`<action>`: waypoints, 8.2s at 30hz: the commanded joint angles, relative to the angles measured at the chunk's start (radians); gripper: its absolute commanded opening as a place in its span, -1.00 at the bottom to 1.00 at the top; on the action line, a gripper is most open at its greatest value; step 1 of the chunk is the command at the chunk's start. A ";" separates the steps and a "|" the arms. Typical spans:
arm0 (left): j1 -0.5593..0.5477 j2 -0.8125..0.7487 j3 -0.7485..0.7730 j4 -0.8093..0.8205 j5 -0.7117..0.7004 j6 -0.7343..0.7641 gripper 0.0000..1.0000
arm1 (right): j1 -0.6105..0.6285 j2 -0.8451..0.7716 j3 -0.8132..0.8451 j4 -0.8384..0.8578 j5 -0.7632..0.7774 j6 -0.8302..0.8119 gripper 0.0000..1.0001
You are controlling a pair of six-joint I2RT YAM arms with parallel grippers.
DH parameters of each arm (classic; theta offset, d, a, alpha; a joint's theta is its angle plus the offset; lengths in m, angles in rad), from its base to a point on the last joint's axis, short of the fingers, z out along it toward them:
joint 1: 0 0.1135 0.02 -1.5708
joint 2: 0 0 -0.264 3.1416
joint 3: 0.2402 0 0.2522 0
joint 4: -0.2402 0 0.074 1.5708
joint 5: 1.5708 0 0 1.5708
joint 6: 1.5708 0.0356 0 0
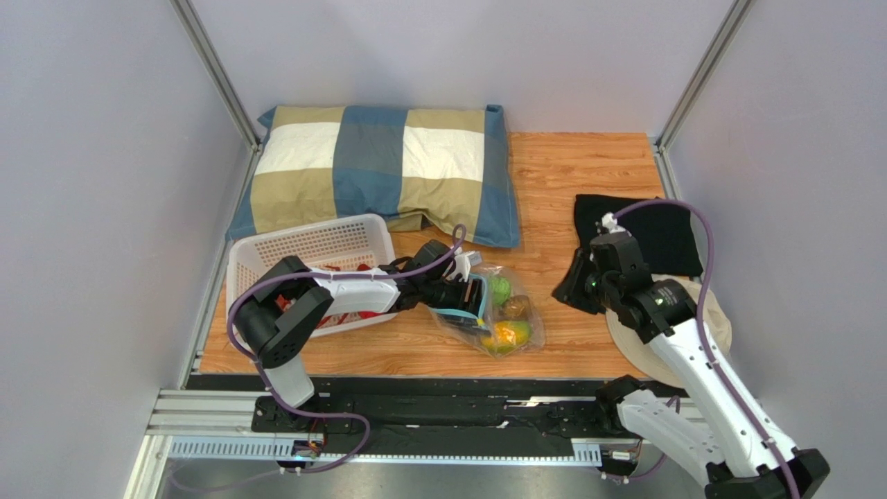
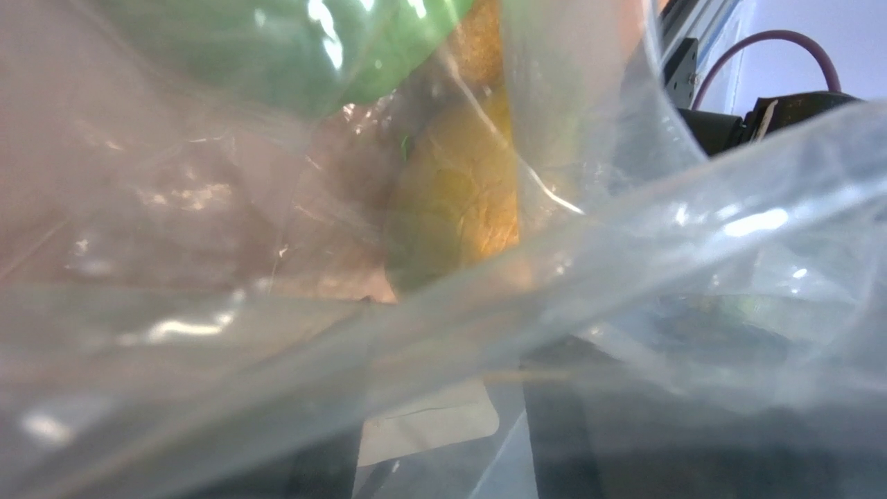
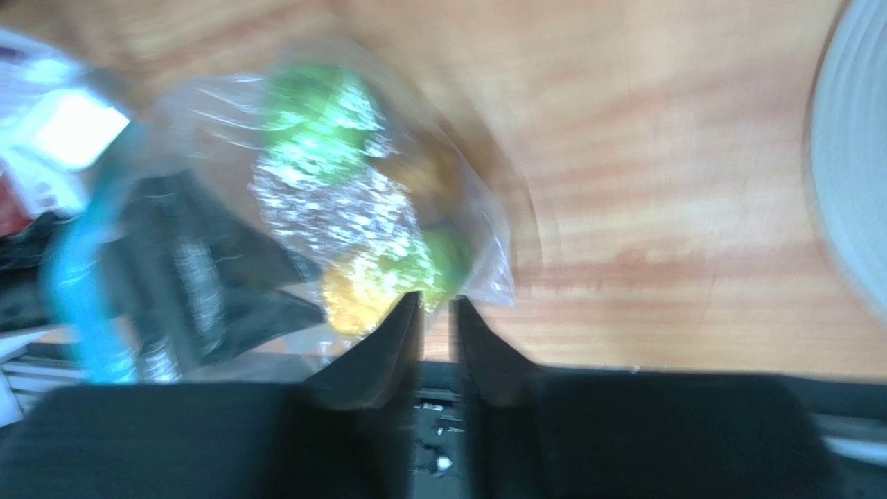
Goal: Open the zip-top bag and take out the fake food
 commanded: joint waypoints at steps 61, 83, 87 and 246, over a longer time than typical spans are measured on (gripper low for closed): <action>-0.035 0.231 0.213 -0.047 0.069 0.060 0.31 | -0.035 0.644 -0.178 0.530 -0.543 0.014 -1.00; -0.035 0.103 0.179 -0.139 -0.013 0.074 -1.00 | -0.047 0.595 -0.220 0.456 -0.395 -0.060 -1.00; -0.035 0.005 0.179 -0.289 -0.073 0.129 -1.00 | -0.096 0.639 -0.247 0.460 -0.347 -0.095 -1.00; 0.092 -0.508 0.126 -0.310 -0.280 -0.342 -0.95 | 0.392 0.678 0.572 -0.195 -0.042 0.109 -1.00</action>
